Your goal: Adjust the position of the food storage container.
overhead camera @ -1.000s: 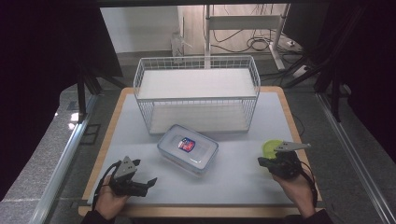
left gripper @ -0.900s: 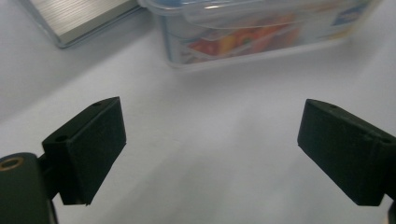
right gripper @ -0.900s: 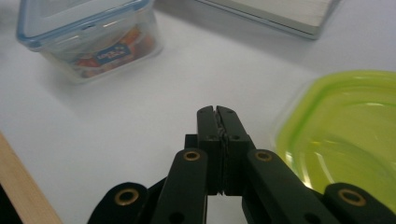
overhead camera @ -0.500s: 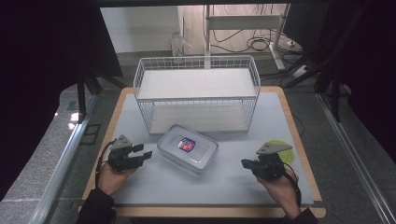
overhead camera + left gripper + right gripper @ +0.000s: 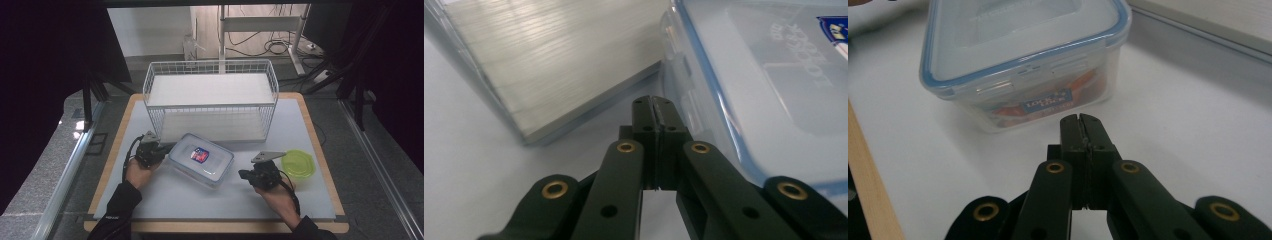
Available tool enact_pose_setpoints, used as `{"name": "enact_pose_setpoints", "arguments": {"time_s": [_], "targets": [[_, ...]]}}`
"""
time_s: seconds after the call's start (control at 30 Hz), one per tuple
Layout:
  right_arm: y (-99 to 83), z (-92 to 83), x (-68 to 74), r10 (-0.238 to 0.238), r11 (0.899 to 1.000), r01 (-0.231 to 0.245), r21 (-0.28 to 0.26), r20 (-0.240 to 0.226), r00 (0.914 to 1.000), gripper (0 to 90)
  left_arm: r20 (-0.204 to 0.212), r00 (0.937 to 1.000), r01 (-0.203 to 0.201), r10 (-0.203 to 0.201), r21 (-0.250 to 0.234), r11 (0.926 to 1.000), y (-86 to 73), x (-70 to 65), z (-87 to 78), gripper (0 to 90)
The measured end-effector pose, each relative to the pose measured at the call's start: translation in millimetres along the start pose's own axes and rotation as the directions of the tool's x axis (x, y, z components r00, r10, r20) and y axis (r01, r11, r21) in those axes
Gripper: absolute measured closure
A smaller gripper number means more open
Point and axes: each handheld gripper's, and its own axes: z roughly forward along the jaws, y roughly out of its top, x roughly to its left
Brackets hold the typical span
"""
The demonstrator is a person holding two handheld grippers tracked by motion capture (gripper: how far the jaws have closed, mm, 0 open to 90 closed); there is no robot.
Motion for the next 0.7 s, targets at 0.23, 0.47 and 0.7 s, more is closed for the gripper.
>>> {"name": "enact_pose_setpoints", "arguments": {"time_s": [0.23,0.47,0.7], "targets": [[1.1,7.8,-2.2,0.018,1.000,-0.019,0.020,0.028,0.9994,90.0,0.083,0.9965,-0.010,0.008,0.024,0.9997,-3.8,-15.0,1.3,90.0],[-1.1,3.1,-14.8,0.062,0.998,-0.063,0.016,0.080,0.9949,90.0,0.115,0.9928,-0.037,0.034,0.028,0.9989,-7.8,-39.8,-3.0,90.0],[0.2,4.3,-20.9,0.070,0.997,-0.073,0.023,0.110,0.9915,90.0,0.132,0.9908,-0.037,0.031,0.041,0.9985,-17.5,-53.5,-15.3,90.0]]}}
